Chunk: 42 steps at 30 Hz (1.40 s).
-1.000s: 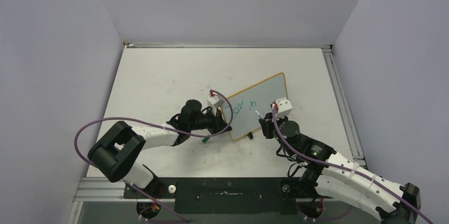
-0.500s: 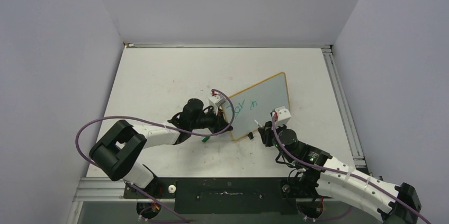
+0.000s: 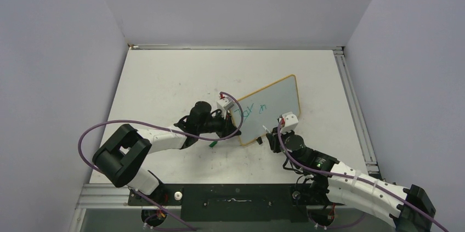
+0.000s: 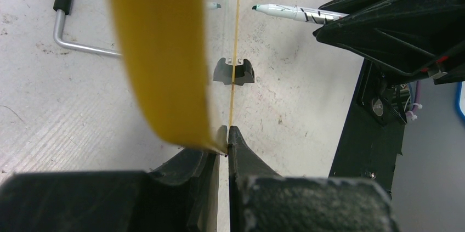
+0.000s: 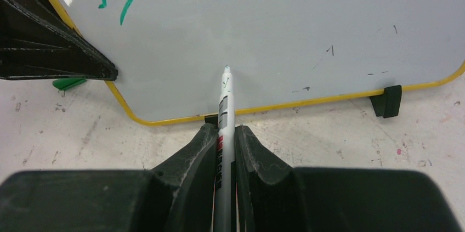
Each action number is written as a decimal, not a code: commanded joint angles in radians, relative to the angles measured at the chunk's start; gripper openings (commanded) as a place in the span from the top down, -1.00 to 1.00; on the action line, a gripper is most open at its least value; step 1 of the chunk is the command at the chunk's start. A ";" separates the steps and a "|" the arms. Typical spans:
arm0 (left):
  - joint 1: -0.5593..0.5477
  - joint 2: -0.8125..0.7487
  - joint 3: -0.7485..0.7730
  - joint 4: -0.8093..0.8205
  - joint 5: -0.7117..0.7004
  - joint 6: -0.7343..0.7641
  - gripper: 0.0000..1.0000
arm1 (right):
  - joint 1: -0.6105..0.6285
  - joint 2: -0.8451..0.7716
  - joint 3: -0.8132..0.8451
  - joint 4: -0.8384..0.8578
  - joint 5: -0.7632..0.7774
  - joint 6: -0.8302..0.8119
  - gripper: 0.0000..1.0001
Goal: Write a sentence on the whiteboard
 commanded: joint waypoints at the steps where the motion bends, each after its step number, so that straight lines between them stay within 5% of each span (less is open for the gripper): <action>1: -0.015 0.003 0.033 -0.059 0.017 0.013 1.00 | 0.009 0.009 -0.010 0.117 0.005 -0.035 0.89; 42: -0.014 -0.006 0.039 -0.087 0.008 0.025 1.00 | 0.039 0.160 0.033 0.089 0.021 0.006 0.89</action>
